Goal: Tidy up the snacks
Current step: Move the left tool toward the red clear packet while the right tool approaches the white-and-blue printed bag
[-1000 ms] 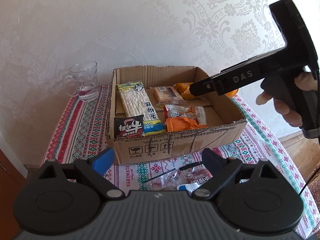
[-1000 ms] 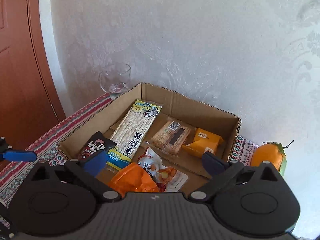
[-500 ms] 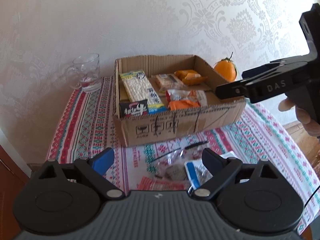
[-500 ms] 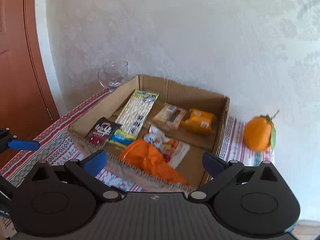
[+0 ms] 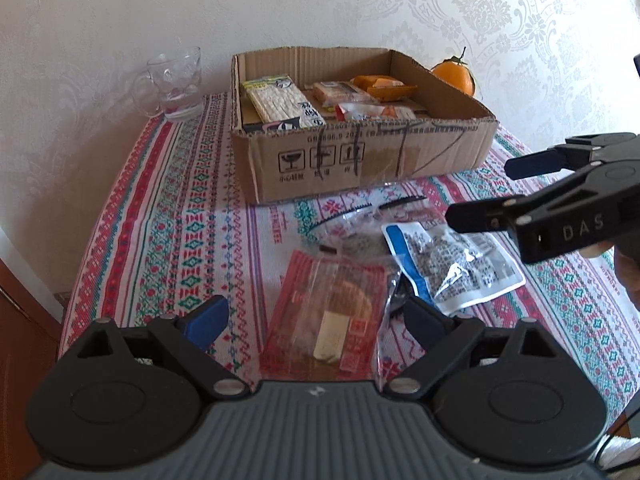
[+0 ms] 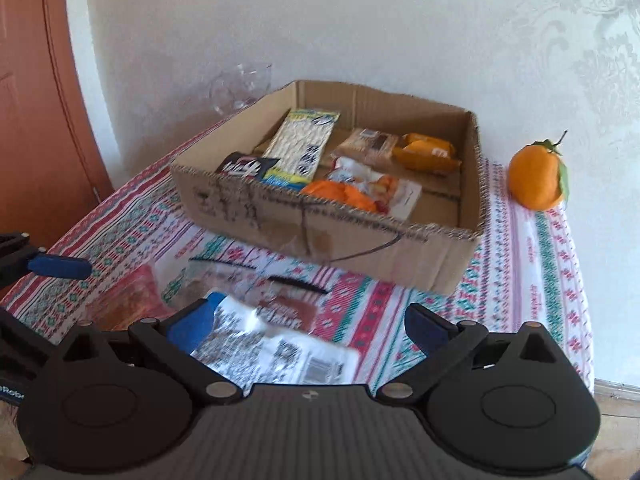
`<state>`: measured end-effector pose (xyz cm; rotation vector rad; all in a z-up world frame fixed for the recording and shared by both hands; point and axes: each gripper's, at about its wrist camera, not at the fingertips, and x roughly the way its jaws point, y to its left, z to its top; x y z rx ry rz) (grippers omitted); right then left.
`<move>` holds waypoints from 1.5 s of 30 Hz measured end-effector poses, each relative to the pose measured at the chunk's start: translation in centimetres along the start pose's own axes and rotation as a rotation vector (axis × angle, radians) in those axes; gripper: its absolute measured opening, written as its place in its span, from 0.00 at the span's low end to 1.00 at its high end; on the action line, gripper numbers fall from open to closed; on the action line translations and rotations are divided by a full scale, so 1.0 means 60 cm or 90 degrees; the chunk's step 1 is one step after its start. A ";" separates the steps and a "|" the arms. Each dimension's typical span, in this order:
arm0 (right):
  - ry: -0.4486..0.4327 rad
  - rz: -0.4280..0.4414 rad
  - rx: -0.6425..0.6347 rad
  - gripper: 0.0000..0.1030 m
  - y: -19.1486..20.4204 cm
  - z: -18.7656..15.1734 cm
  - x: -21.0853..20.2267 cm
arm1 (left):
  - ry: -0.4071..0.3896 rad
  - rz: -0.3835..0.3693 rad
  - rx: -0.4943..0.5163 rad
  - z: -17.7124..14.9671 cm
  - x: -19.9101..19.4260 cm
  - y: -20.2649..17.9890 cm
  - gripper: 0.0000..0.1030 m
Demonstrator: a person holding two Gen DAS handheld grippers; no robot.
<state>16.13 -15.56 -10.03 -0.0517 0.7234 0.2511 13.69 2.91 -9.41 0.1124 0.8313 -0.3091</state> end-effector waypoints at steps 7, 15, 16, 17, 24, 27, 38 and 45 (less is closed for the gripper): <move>0.018 0.047 -0.028 1.00 0.019 -0.004 0.029 | 0.006 -0.011 -0.009 -0.008 0.001 0.007 0.92; 0.085 0.151 -0.032 1.00 -0.005 0.006 0.073 | 0.010 -0.018 -0.014 -0.013 -0.001 0.010 0.92; 0.095 0.163 -0.024 1.00 -0.010 0.004 0.076 | 0.010 -0.020 -0.013 -0.013 -0.001 0.009 0.92; 0.094 0.168 -0.025 1.00 -0.012 0.002 0.073 | 0.010 -0.020 -0.012 -0.013 -0.001 0.008 0.92; 0.134 0.179 -0.080 1.00 -0.004 -0.021 0.043 | 0.021 -0.016 -0.002 -0.016 0.008 0.006 0.92; 0.147 0.185 -0.087 1.00 -0.004 -0.031 0.027 | 0.026 -0.013 0.002 -0.018 0.010 0.006 0.92; 0.152 0.181 -0.144 1.00 0.016 -0.032 0.000 | 0.037 -0.008 -0.003 -0.019 0.019 0.010 0.92; 0.199 0.219 -0.274 1.00 0.028 0.004 0.037 | 0.036 -0.008 -0.006 -0.021 0.018 0.012 0.92</move>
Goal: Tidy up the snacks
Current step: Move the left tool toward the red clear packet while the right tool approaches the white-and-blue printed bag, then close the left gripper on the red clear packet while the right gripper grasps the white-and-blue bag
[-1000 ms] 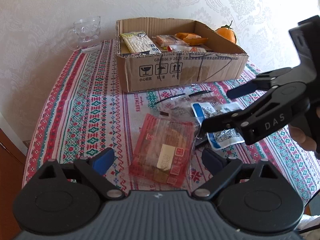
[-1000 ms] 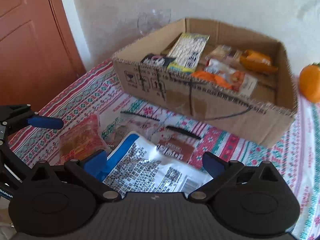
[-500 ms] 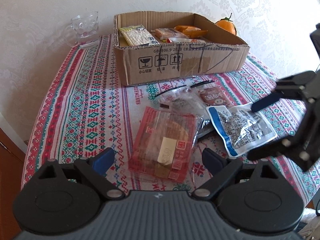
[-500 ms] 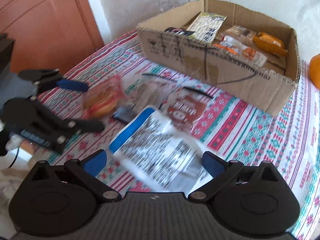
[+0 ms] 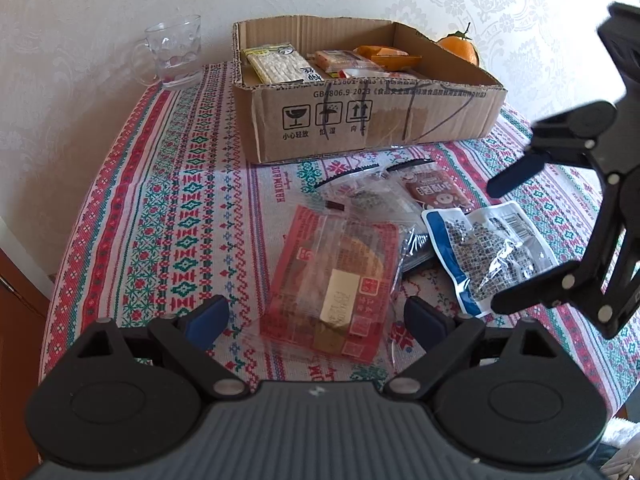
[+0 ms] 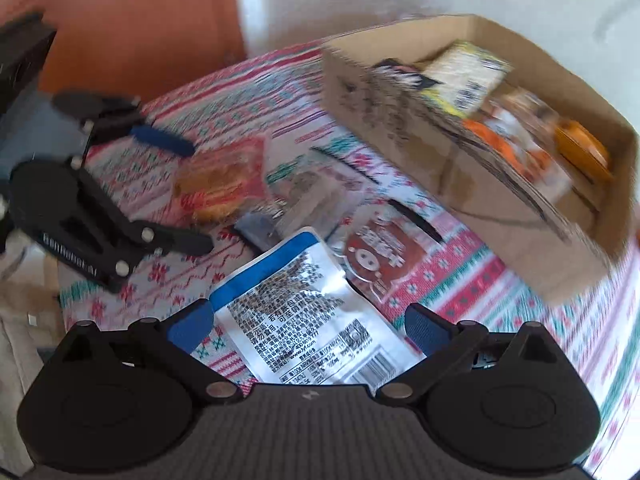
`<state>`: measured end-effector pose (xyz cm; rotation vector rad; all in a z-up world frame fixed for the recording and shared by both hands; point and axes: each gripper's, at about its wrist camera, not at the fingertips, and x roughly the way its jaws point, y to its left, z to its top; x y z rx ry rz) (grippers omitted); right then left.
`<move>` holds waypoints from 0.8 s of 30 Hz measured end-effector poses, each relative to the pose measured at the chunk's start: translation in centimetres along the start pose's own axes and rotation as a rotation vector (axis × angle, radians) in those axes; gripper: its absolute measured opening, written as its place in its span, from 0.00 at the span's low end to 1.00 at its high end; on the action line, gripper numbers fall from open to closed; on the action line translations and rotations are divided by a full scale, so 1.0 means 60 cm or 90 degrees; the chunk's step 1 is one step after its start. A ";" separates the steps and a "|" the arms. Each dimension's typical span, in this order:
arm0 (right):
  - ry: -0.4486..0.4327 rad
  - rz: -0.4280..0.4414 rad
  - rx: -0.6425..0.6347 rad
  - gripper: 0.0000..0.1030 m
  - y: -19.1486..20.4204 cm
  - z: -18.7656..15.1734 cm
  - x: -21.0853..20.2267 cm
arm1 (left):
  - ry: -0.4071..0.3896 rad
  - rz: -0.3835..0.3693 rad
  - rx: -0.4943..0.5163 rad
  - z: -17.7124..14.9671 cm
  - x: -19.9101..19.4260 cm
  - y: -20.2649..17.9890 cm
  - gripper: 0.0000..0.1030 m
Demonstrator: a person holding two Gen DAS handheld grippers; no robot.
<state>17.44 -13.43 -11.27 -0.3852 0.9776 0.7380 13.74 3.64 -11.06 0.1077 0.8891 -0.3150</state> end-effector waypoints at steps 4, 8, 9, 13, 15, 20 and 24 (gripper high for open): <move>0.038 0.038 -0.015 1.00 -0.006 0.010 0.012 | -0.003 -0.008 -0.002 0.001 -0.001 -0.003 0.92; 0.059 0.059 -0.025 1.00 0.008 -0.005 0.002 | -0.002 -0.014 0.013 0.002 0.001 -0.006 0.92; 0.062 0.063 -0.024 1.00 0.011 -0.011 -0.001 | -0.001 -0.014 0.018 0.002 0.002 -0.007 0.92; 0.070 0.049 -0.022 1.00 0.035 -0.031 -0.012 | -0.002 -0.014 0.038 0.005 0.007 -0.008 0.92; 0.064 0.022 -0.029 1.00 0.049 -0.038 -0.011 | -0.004 -0.021 0.046 0.008 0.010 -0.006 0.92; 0.035 -0.016 -0.023 1.00 0.057 -0.041 -0.008 | -0.011 -0.030 0.064 0.019 0.019 -0.002 0.92; 0.009 -0.036 0.016 1.00 0.033 -0.036 -0.003 | -0.015 -0.010 0.050 0.027 0.025 0.008 0.92</move>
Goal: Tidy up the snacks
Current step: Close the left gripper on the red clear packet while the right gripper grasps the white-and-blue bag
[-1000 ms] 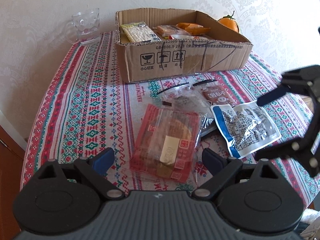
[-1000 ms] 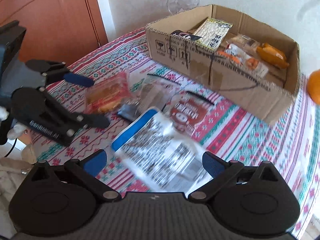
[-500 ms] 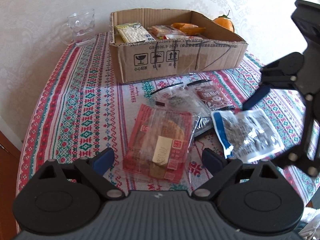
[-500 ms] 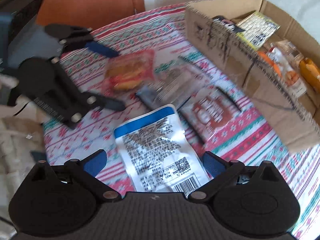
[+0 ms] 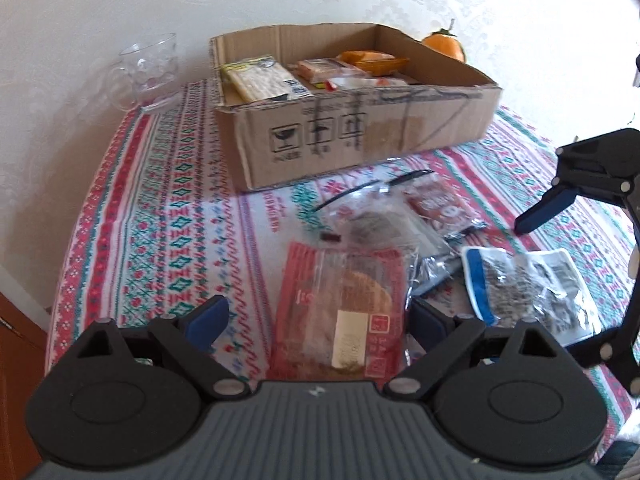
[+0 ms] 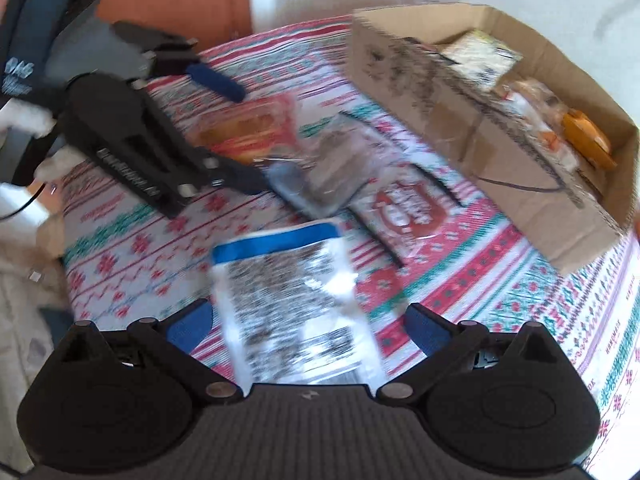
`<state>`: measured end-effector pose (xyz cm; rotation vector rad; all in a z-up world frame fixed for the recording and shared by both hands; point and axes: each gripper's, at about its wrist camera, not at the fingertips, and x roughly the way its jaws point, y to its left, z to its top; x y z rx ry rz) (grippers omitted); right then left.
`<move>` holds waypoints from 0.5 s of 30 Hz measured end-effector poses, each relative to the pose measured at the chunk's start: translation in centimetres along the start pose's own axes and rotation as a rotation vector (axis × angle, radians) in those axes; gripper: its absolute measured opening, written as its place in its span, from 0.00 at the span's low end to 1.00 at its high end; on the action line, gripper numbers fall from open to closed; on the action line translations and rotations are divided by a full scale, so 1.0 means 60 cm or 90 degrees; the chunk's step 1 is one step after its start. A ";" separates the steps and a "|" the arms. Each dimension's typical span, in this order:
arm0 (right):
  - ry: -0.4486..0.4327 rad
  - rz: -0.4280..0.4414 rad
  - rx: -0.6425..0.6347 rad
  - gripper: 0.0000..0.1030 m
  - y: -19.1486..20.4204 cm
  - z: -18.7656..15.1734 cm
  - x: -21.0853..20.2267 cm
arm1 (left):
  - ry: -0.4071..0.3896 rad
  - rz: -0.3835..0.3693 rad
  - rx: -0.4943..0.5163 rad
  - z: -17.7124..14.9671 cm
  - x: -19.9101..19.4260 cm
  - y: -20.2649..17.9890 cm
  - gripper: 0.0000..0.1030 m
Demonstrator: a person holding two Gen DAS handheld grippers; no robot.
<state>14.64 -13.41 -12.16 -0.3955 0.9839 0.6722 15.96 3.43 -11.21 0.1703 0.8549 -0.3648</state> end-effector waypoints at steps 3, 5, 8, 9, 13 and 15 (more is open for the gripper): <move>-0.019 -0.022 0.038 1.00 -0.018 -0.001 0.000 | 0.001 0.015 -0.020 0.000 0.001 0.012 0.92; -0.029 -0.038 0.063 1.00 -0.028 -0.003 0.000 | 0.001 0.024 -0.037 -0.003 0.000 0.021 0.92; -0.036 -0.056 0.092 1.00 -0.034 -0.007 -0.003 | 0.002 0.025 -0.049 -0.007 -0.002 0.026 0.92; -0.039 -0.058 0.095 1.00 -0.035 -0.008 -0.002 | 0.001 0.027 -0.048 -0.008 -0.003 0.025 0.92; -0.063 -0.059 0.091 1.00 -0.026 -0.020 -0.006 | -0.010 0.020 -0.029 -0.011 -0.004 0.017 0.92; -0.082 -0.060 0.089 1.00 -0.025 -0.028 -0.007 | -0.016 0.014 -0.026 -0.013 -0.005 0.015 0.92</move>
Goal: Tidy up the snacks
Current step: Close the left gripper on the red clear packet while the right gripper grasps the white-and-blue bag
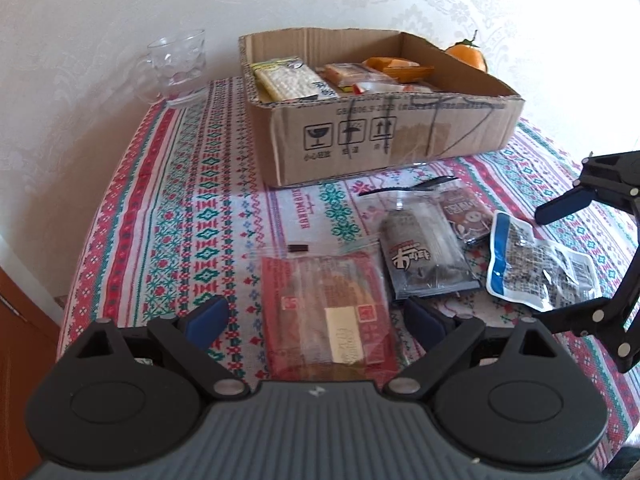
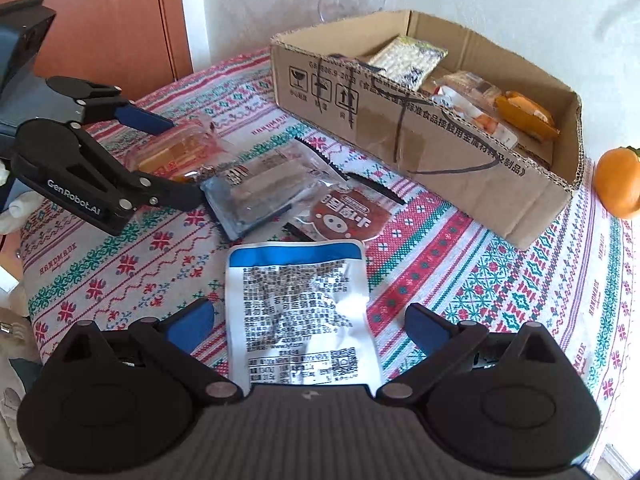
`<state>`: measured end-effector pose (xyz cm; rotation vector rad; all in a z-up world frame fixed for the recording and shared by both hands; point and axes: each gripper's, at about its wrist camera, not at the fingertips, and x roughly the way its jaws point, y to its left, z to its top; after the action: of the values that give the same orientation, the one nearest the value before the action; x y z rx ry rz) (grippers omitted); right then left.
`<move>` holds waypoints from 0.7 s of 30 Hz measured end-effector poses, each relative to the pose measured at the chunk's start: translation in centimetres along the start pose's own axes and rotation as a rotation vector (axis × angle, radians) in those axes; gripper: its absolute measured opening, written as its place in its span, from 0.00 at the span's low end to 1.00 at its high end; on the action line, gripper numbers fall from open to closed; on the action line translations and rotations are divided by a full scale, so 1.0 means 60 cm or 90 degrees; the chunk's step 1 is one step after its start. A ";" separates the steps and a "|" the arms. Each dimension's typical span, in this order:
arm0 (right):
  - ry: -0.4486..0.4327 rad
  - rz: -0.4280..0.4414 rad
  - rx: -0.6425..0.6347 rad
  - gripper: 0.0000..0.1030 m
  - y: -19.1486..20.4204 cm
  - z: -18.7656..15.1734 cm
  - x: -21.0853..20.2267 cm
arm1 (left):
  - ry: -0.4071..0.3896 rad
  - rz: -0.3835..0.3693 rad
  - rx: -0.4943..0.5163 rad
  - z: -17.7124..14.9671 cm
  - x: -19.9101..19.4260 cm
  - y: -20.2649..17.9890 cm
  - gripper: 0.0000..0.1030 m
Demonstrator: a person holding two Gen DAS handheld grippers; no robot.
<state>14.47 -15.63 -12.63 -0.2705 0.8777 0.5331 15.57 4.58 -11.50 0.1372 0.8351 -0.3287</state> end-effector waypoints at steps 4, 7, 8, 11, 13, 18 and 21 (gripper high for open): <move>-0.042 -0.005 0.006 0.95 0.007 -0.016 -0.007 | -0.010 -0.004 -0.003 -0.005 -0.002 -0.002 0.91; -0.062 -0.008 0.008 0.91 0.014 -0.022 -0.010 | -0.013 -0.007 -0.001 -0.007 -0.004 -0.003 0.91; -0.066 -0.009 0.010 0.90 0.014 -0.023 -0.010 | -0.013 -0.008 -0.003 -0.007 -0.004 -0.003 0.90; -0.081 -0.011 0.012 0.83 0.011 -0.020 -0.010 | -0.013 -0.007 -0.005 -0.009 -0.007 -0.006 0.90; -0.087 -0.011 0.012 0.77 0.009 -0.018 -0.011 | -0.012 -0.006 -0.007 -0.010 -0.009 -0.008 0.90; -0.095 -0.015 0.017 0.77 0.010 -0.022 -0.012 | -0.014 0.005 -0.018 -0.010 -0.015 -0.008 0.79; -0.099 -0.021 0.022 0.77 0.010 -0.025 -0.013 | -0.014 0.012 -0.026 -0.008 -0.015 -0.008 0.75</move>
<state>12.76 -16.02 -12.95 -0.2081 0.7292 0.5013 14.53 4.42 -11.13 0.1031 0.8178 -0.2948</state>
